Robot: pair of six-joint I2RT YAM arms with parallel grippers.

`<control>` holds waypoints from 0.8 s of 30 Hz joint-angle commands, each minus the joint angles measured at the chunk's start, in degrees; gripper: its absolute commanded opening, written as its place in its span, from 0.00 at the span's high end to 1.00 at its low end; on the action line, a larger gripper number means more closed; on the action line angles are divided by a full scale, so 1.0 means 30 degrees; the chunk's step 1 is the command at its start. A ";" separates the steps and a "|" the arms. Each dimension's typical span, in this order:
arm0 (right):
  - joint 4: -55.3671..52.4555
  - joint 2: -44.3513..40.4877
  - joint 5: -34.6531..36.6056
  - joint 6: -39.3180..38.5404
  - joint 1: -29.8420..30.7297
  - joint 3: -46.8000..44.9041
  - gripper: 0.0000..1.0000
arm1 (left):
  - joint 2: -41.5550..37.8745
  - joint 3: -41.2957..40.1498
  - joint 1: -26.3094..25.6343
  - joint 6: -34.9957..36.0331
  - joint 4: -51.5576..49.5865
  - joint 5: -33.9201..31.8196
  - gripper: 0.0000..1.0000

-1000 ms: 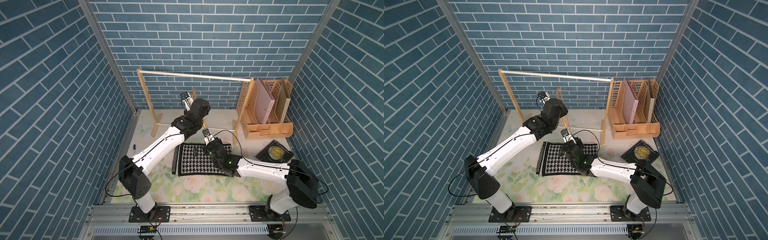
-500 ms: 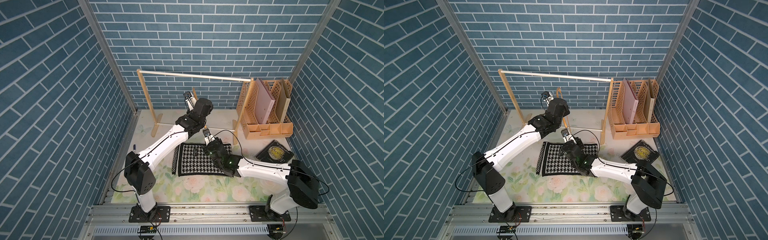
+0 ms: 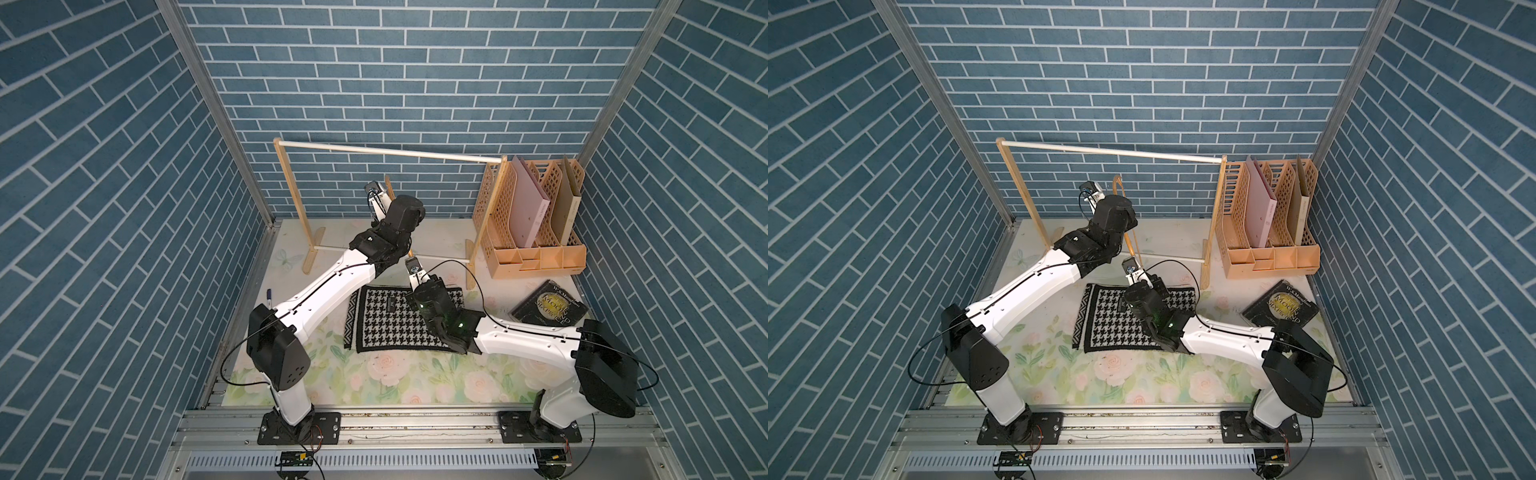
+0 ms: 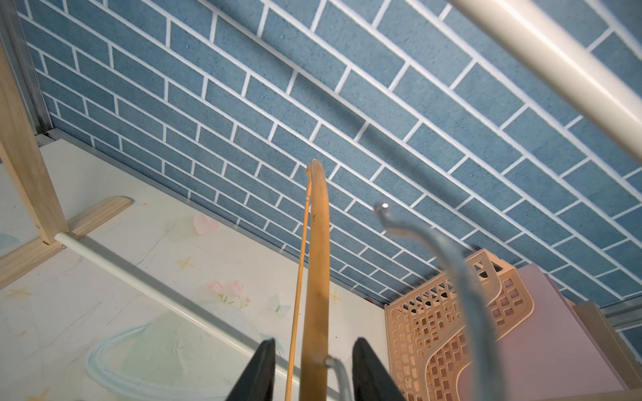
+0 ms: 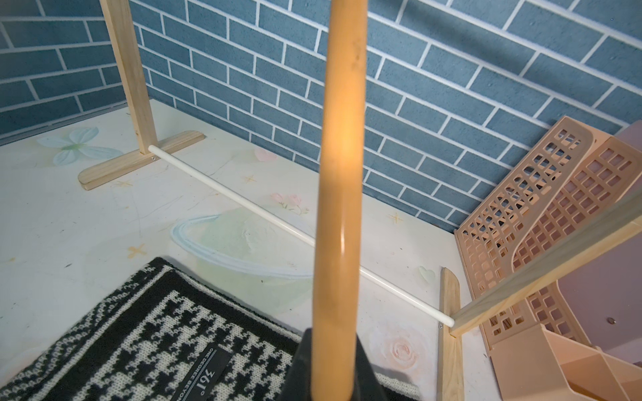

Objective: Hang the scarf on the hanger
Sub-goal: Pick up the hanger from the clothesline.

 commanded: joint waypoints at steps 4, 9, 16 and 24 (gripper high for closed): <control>0.0579 -0.0340 0.0183 0.0724 0.0147 0.0270 1.00 | -0.0382 -0.0156 0.0005 0.0367 0.0365 -0.0573 0.64; 0.0530 -0.0429 0.0181 0.0724 0.0151 0.0274 1.00 | -0.0177 -0.0247 0.0085 0.0419 0.0630 -0.0571 0.67; 0.0534 -0.0588 0.0197 0.0724 0.0145 0.0182 1.00 | 0.0165 -0.0190 0.0188 0.0420 0.0826 -0.0610 0.82; 0.0552 -0.0671 0.0116 0.0809 0.0147 0.0103 1.00 | 0.0209 -0.0358 0.0187 0.0407 0.0959 -0.1018 1.00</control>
